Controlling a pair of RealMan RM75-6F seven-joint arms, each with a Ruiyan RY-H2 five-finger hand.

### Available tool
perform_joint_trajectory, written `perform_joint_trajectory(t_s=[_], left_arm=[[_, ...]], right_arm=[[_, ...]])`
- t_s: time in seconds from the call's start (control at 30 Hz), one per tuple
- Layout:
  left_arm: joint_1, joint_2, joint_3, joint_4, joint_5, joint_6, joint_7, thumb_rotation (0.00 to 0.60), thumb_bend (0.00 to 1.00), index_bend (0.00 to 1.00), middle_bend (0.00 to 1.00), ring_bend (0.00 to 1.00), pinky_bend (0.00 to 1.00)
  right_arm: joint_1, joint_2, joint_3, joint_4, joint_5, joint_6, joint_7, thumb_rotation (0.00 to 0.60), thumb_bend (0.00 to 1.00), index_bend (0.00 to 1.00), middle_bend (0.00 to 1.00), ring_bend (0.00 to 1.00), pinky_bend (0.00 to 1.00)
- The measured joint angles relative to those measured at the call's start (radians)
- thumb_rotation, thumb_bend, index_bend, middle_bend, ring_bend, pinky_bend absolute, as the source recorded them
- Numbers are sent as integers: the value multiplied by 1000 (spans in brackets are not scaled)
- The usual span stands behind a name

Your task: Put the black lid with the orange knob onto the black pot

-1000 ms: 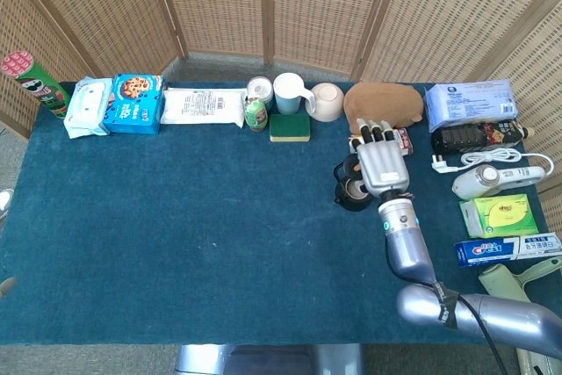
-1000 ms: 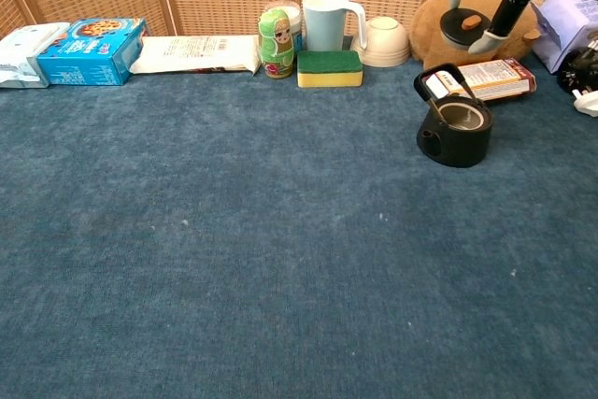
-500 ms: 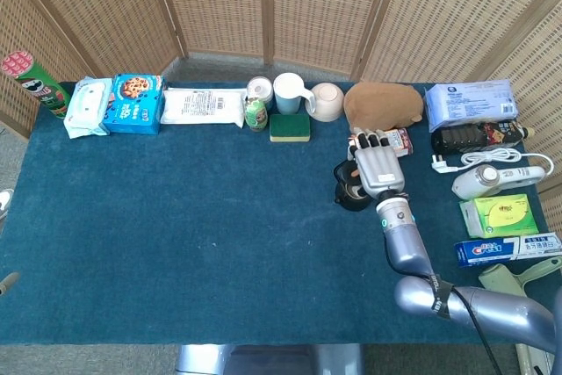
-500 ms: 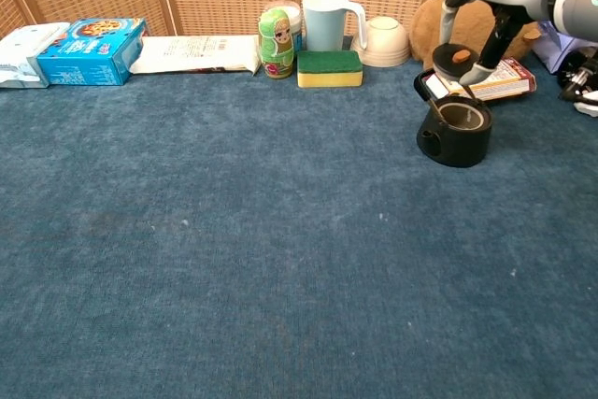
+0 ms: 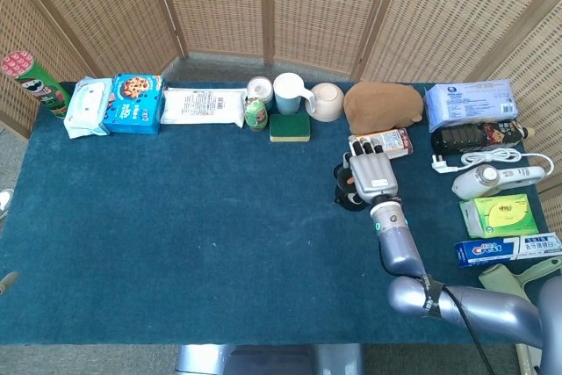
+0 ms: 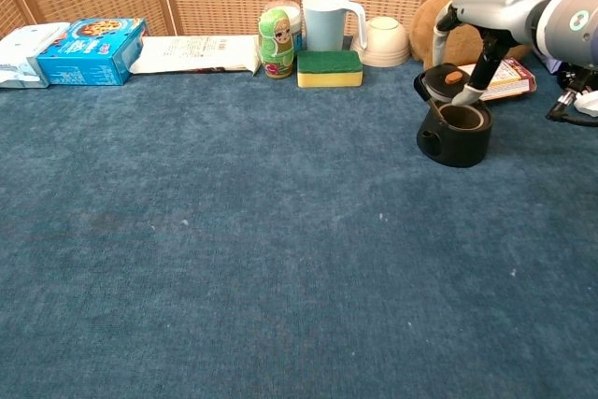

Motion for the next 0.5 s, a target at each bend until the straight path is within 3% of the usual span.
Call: perform_joint_trajectory(t_s=[0.5], left_arm=[[2,-1,0,-3,2,1,6,600,209,0,0,0,44]], right_arm=[[0,-1,-26,30,13,-18,26,600,277,445,73,104,0]])
